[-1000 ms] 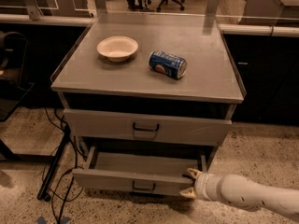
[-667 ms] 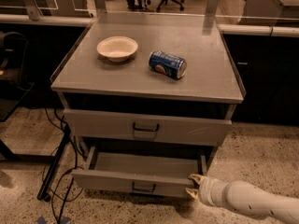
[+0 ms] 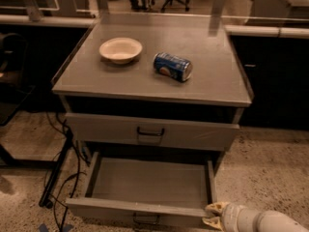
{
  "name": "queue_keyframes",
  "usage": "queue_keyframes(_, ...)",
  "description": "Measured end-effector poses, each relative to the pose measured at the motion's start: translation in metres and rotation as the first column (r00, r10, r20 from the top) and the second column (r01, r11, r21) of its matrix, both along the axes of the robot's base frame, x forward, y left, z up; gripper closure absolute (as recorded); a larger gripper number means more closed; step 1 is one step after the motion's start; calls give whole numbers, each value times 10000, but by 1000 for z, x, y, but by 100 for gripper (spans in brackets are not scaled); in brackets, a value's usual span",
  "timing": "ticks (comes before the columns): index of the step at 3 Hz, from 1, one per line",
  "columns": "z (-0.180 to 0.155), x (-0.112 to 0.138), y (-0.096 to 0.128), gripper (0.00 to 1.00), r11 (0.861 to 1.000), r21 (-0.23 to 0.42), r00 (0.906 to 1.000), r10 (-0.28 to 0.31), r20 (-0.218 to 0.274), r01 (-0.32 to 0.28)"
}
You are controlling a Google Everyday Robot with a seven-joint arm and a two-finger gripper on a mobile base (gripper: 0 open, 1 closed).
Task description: Open middle drawer
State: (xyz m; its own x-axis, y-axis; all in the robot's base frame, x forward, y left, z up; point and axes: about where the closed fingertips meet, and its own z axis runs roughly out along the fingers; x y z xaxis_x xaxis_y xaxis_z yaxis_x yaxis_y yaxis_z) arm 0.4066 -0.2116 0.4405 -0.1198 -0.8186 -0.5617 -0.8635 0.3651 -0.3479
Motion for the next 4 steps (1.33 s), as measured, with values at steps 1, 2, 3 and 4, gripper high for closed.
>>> queue_keyframes(1, 0, 0, 0, 82, 10000, -1, 10000, 1, 1, -1)
queue_keyframes(2, 0, 0, 0, 58, 10000, -1, 10000, 1, 1, -1)
queue_keyframes(3, 0, 0, 0, 35, 10000, 0, 10000, 2, 1, -2)
queue_keyframes(4, 0, 0, 0, 12, 10000, 0, 10000, 2, 1, -2)
